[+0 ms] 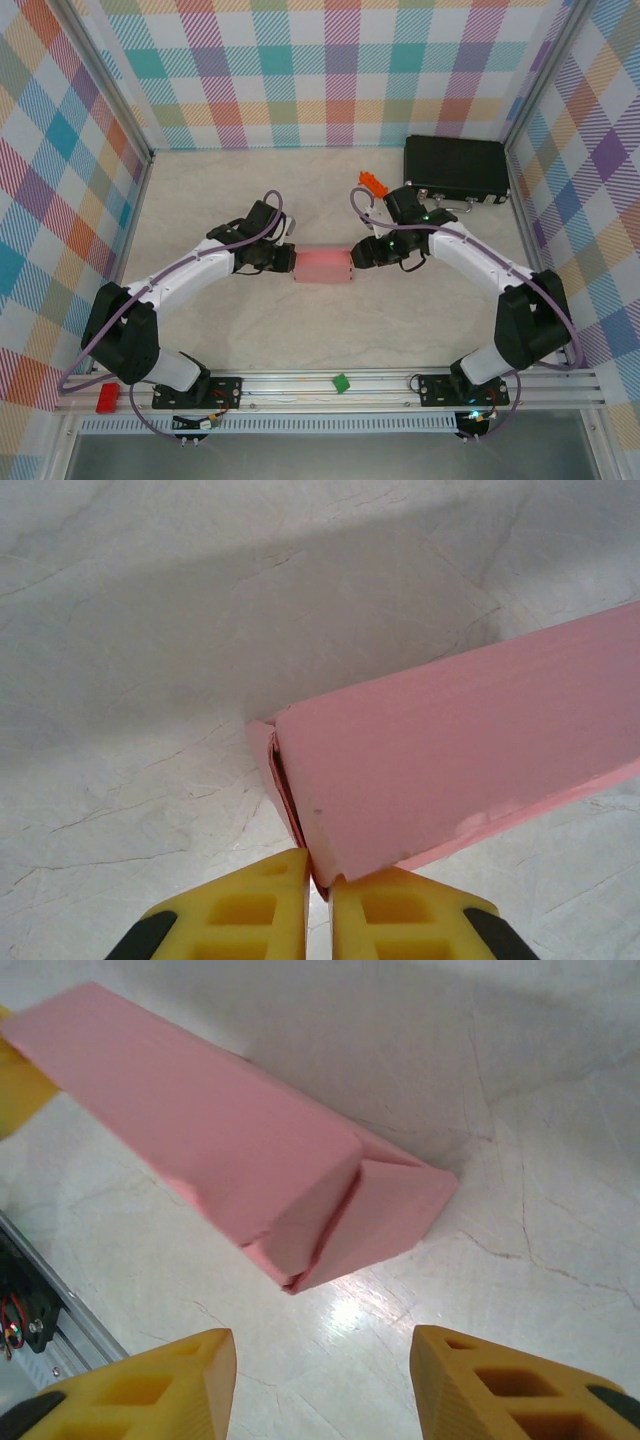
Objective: Fold the paper box
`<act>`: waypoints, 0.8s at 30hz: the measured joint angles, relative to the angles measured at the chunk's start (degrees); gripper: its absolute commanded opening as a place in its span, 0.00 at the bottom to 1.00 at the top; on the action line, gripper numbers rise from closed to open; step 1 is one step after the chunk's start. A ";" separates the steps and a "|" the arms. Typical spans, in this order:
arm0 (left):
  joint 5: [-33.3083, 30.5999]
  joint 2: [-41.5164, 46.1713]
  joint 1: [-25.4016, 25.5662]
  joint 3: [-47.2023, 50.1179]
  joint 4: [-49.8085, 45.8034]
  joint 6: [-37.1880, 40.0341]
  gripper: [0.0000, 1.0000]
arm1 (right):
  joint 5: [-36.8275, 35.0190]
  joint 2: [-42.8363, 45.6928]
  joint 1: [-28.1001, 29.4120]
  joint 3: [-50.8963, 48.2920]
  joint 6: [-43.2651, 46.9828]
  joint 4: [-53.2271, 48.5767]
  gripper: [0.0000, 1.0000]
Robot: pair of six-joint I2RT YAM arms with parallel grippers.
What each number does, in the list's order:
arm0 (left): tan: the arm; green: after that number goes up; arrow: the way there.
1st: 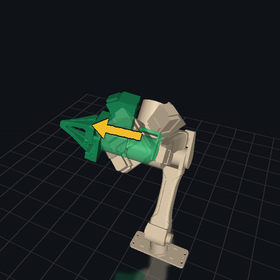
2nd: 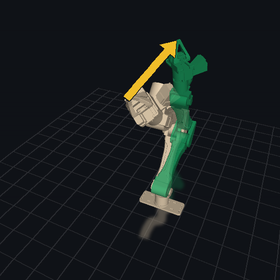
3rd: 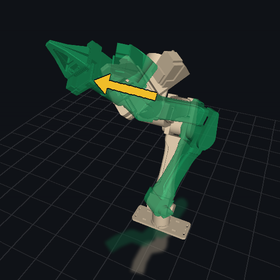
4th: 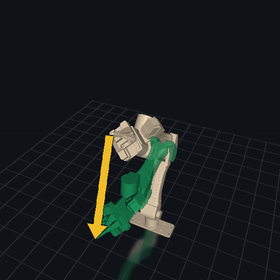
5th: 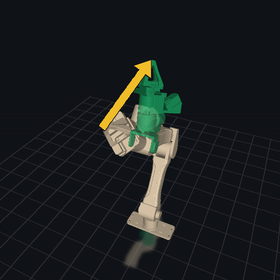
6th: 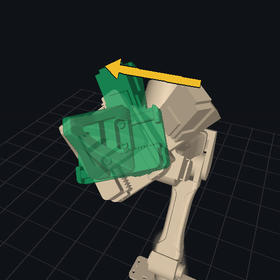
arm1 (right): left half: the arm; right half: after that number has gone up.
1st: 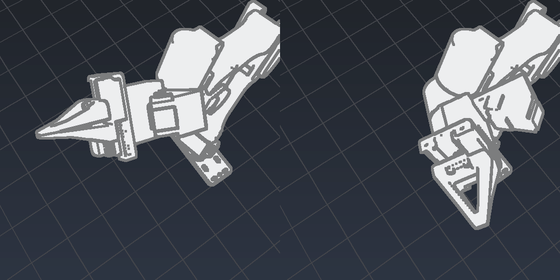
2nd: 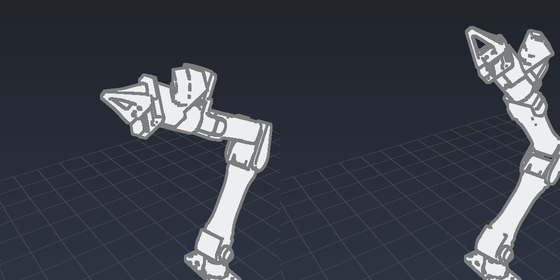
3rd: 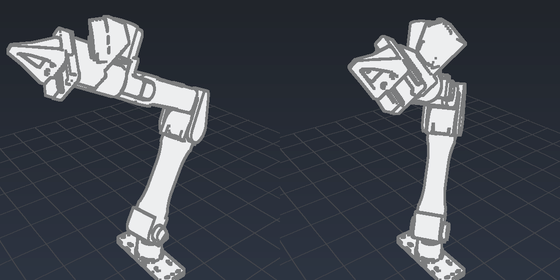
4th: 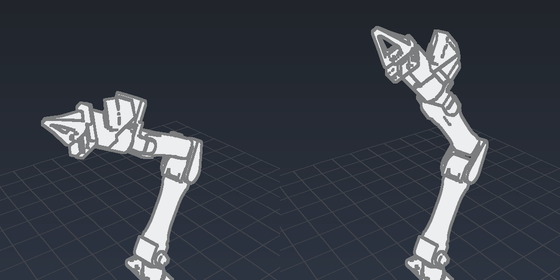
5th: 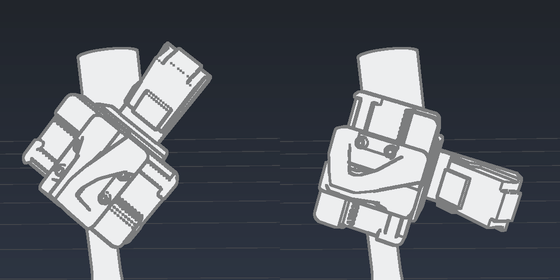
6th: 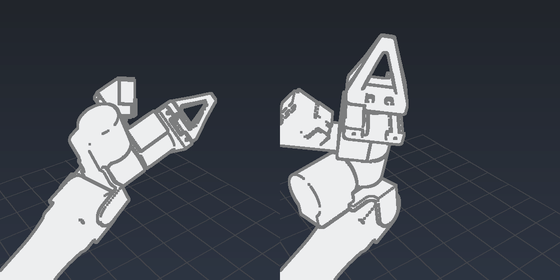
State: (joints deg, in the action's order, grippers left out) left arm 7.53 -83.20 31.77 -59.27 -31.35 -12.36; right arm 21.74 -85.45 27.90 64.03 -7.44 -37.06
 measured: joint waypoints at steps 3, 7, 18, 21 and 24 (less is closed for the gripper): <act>-0.15 0.00 0.09 0.00 0.00 0.00 0.13 | 0.22 1.88 0.00 -0.46 0.15 1.18 0.53; -0.15 0.00 0.09 0.00 0.00 0.02 0.13 | 0.15 2.27 0.00 -0.50 -1.05 3.39 0.53; -0.15 -0.09 0.33 -0.02 0.04 0.00 0.13 | -1.81 -3.34 -0.02 3.37 -5.92 6.08 0.48; -0.13 -0.15 0.42 -0.17 0.00 0.00 0.13 | -1.77 -5.35 0.00 4.11 -6.67 6.21 0.48; -0.09 -0.33 0.44 -0.37 -0.02 0.00 0.13 | -1.77 -6.34 0.00 4.11 -6.75 5.81 0.48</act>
State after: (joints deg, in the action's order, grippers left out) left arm 7.44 -83.53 32.21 -59.64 -31.38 -12.36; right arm 19.97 -91.79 27.90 68.14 -14.20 -31.24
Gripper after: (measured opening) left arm 0.130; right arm 0.478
